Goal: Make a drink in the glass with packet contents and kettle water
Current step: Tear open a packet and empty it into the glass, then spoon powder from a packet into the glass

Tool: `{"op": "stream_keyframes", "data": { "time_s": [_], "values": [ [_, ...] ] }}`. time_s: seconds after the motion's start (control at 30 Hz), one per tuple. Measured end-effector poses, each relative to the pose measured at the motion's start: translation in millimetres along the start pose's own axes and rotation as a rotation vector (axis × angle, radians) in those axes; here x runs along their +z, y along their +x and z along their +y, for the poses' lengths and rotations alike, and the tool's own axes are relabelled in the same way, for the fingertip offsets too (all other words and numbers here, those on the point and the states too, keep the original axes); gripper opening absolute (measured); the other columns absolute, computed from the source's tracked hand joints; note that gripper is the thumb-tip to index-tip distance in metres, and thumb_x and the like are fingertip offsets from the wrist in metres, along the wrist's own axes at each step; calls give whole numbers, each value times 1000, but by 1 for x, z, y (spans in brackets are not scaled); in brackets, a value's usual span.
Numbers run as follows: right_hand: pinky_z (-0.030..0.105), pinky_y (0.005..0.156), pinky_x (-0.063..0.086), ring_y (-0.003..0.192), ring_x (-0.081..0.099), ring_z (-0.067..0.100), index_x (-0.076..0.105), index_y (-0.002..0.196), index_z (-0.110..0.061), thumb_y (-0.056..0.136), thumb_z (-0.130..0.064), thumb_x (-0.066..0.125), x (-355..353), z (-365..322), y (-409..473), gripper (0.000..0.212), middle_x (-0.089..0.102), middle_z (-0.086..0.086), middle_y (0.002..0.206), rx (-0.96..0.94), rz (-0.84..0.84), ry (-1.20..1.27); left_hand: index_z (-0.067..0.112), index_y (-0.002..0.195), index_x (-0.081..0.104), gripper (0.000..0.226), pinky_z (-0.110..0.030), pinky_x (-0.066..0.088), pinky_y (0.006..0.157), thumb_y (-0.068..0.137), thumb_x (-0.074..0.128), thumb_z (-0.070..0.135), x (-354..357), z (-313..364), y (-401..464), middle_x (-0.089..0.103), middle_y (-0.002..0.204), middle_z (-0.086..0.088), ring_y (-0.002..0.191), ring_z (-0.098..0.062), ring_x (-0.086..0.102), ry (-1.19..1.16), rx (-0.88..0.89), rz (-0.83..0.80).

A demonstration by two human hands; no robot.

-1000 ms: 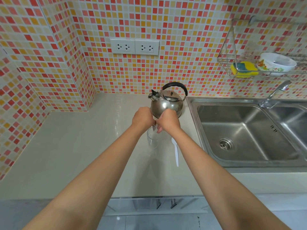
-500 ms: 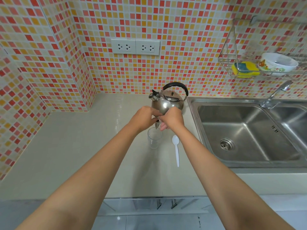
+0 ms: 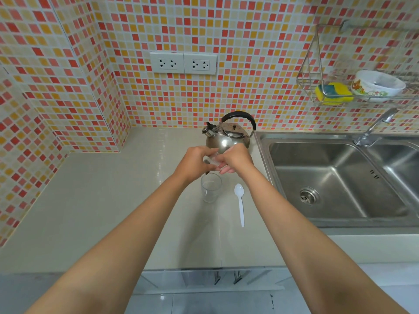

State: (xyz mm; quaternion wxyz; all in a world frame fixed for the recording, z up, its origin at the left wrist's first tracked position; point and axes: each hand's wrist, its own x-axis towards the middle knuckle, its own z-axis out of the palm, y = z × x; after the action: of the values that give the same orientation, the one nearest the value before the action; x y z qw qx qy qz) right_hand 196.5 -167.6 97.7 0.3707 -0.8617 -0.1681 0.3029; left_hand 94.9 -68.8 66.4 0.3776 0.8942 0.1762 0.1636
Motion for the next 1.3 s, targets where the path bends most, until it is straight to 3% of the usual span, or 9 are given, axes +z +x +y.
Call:
{"op": "stream_keyframes", "data": {
  "time_s": [0.1, 0.33, 0.53, 0.63, 0.77, 0.87, 1.03, 1.13, 1.3],
  "values": [
    [23, 55, 50, 42, 65, 11, 59, 67, -12, 82, -27, 70, -2, 2, 0, 24, 64, -5, 41, 4, -12, 10, 15, 117, 69, 49, 6, 37, 67, 69, 83, 17, 1, -2, 0, 71, 112, 3, 91, -2, 58, -1, -17, 45],
    [22, 44, 40, 33, 61, 13, 55, 70, -7, 83, -10, 67, -3, 4, 1, 18, 65, 8, 61, 20, -36, 99, 15, 111, 71, 43, -14, 48, 81, 70, 82, 18, 6, -4, 0, 69, 102, 2, 89, -6, 59, 22, 46, 37],
    [24, 49, 40, 40, 65, 16, 61, 103, -5, 83, -26, 67, -11, 7, 2, 29, 70, 5, 72, 28, -77, 225, 17, 114, 70, 42, -9, 45, 74, 73, 78, 16, 2, -12, 1, 67, 94, 5, 84, -6, 58, 32, -1, 80],
    [23, 46, 40, 46, 66, 19, 62, 94, -8, 84, -29, 66, -22, 27, 13, 24, 73, 8, 84, 65, 86, 290, 18, 120, 67, 46, -15, 48, 77, 75, 78, 19, -1, -17, 0, 68, 99, 6, 89, -8, 61, 23, -46, 68],
    [26, 60, 52, 65, 71, 30, 55, 76, -10, 78, -22, 73, -15, 78, 17, 22, 75, 13, 86, 230, 204, -27, 21, 120, 65, 48, -21, 56, 75, 74, 78, 19, -4, -26, -1, 68, 104, 6, 93, -9, 64, 3, -101, 59],
    [21, 49, 41, 64, 70, 29, 52, 72, -12, 75, -26, 74, 4, 107, 10, 27, 69, 6, 75, 305, 154, -211, 19, 117, 67, 45, -21, 55, 75, 74, 79, 19, -5, -30, -2, 69, 106, 5, 92, -8, 63, 16, -119, 51],
    [25, 66, 48, 79, 71, 25, 61, 92, -11, 69, -28, 78, 21, 125, 4, 33, 71, 5, 92, 384, 67, -259, 20, 116, 68, 44, -4, 41, 62, 73, 78, 19, -6, -36, -7, 70, 108, 4, 76, 1, 60, 52, -125, 27],
    [24, 64, 47, 71, 66, 24, 64, 99, -11, 69, -26, 78, 25, 127, 4, 37, 71, 5, 95, 390, 44, -279, 21, 117, 67, 45, -3, 38, 48, 74, 78, 19, -6, -41, -11, 69, 109, 5, 69, 2, 57, 59, -135, 15],
    [25, 66, 48, 85, 71, 25, 62, 96, -10, 74, -17, 75, 29, 134, 7, 26, 72, 7, 99, 421, 62, -262, 21, 117, 67, 45, -1, 37, 64, 74, 78, 19, -6, -44, -12, 69, 110, 4, 87, -2, 59, 71, -151, 9]
  ]
}}
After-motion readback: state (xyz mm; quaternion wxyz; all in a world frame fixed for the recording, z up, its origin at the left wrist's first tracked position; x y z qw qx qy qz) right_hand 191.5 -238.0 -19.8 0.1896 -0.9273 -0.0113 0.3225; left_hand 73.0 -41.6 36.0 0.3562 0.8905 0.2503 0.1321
